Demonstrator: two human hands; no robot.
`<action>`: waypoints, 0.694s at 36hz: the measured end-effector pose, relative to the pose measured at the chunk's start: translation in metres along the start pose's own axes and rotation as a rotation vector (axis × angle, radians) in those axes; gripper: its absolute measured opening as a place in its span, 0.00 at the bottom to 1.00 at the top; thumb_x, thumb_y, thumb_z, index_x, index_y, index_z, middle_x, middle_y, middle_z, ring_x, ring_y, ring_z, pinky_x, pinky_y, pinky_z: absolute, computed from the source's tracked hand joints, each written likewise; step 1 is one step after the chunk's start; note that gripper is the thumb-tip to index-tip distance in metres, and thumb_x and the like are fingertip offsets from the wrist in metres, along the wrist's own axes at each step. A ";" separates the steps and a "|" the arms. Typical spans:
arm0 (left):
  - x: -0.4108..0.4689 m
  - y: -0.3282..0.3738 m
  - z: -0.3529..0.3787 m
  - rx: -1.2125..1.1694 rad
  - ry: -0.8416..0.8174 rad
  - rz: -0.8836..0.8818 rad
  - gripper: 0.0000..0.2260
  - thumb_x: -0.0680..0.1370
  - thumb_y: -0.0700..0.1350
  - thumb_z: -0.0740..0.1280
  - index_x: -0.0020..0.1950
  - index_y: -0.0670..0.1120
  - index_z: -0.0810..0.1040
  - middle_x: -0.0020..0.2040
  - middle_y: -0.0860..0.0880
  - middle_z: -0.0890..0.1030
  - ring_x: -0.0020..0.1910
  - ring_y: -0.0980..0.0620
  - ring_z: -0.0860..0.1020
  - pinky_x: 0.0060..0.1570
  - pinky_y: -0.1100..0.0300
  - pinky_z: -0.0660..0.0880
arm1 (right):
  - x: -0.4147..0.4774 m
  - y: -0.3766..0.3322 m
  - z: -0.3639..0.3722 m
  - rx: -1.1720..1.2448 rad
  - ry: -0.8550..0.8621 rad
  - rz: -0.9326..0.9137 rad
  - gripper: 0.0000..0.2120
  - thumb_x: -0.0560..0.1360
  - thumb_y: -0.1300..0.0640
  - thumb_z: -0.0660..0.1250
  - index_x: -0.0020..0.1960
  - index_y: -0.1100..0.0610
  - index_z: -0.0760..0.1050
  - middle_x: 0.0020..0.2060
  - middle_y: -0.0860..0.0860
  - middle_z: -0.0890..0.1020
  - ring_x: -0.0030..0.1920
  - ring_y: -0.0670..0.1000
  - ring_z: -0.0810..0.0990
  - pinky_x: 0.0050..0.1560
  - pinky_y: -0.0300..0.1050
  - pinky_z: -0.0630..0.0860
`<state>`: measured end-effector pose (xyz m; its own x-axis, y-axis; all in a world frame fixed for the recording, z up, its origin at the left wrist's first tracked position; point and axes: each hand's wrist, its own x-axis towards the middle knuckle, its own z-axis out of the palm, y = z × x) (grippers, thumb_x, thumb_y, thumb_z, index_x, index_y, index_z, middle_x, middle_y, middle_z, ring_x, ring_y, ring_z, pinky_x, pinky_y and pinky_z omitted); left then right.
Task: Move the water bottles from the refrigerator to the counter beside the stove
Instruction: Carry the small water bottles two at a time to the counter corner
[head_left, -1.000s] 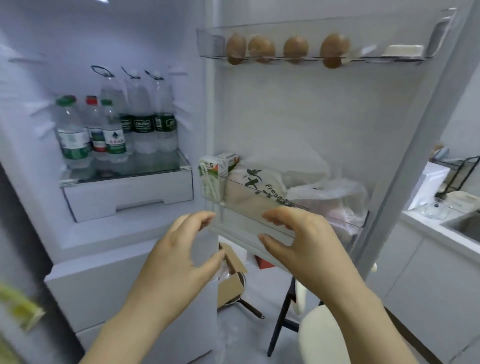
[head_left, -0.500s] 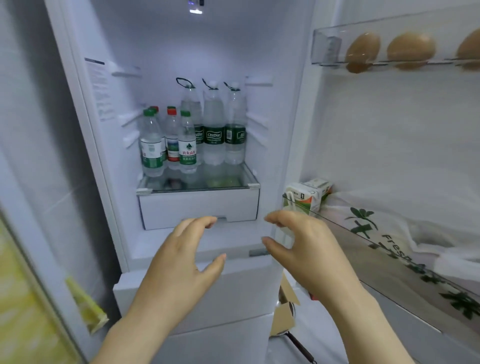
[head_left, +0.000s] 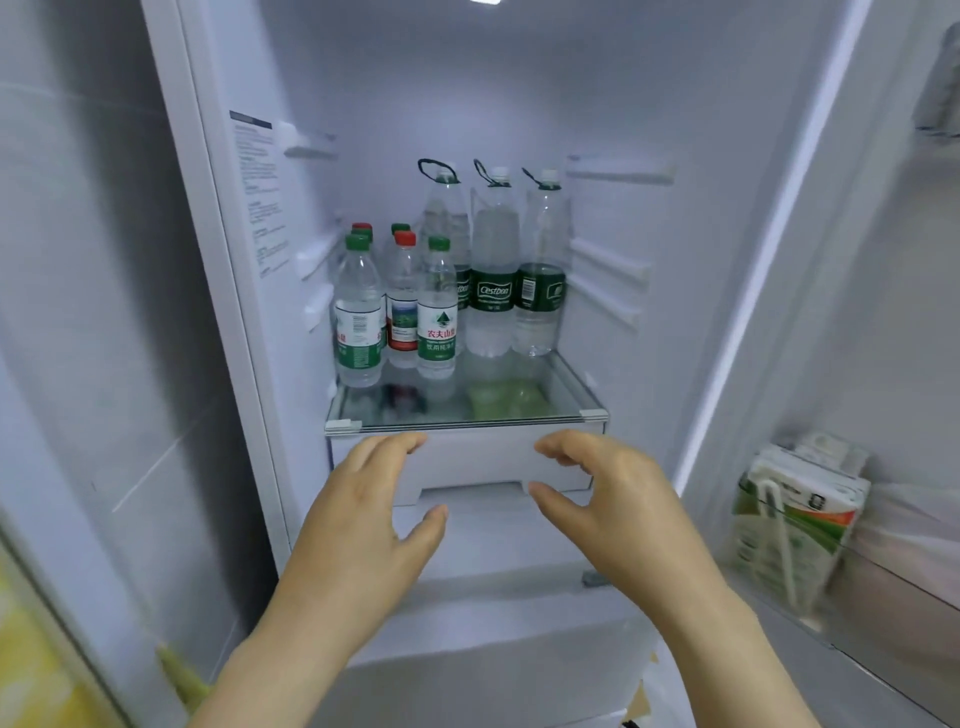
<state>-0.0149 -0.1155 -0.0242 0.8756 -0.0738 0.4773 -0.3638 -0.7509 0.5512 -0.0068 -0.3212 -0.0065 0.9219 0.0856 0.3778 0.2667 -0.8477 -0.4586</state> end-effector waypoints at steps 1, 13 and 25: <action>0.006 -0.004 0.001 0.003 0.006 -0.004 0.23 0.76 0.49 0.68 0.69 0.54 0.67 0.61 0.65 0.66 0.61 0.63 0.66 0.56 0.71 0.59 | 0.007 0.000 0.004 0.009 -0.003 0.000 0.17 0.75 0.50 0.68 0.64 0.47 0.75 0.57 0.39 0.78 0.59 0.39 0.74 0.49 0.21 0.63; 0.080 -0.044 0.023 0.114 0.090 -0.051 0.25 0.75 0.48 0.69 0.70 0.51 0.67 0.66 0.56 0.69 0.64 0.57 0.67 0.54 0.75 0.56 | 0.107 0.020 0.046 0.067 -0.021 -0.097 0.16 0.73 0.52 0.70 0.60 0.50 0.77 0.55 0.42 0.80 0.56 0.42 0.77 0.55 0.33 0.69; 0.147 -0.079 0.054 0.140 0.198 -0.141 0.27 0.72 0.45 0.72 0.70 0.48 0.68 0.65 0.53 0.70 0.63 0.56 0.68 0.57 0.70 0.61 | 0.202 0.043 0.081 0.168 -0.036 -0.136 0.16 0.72 0.53 0.72 0.59 0.50 0.78 0.52 0.42 0.81 0.54 0.42 0.78 0.57 0.39 0.74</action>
<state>0.1592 -0.1023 -0.0345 0.8305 0.1569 0.5345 -0.1834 -0.8290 0.5283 0.2140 -0.2979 -0.0150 0.8830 0.2139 0.4178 0.4292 -0.7284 -0.5341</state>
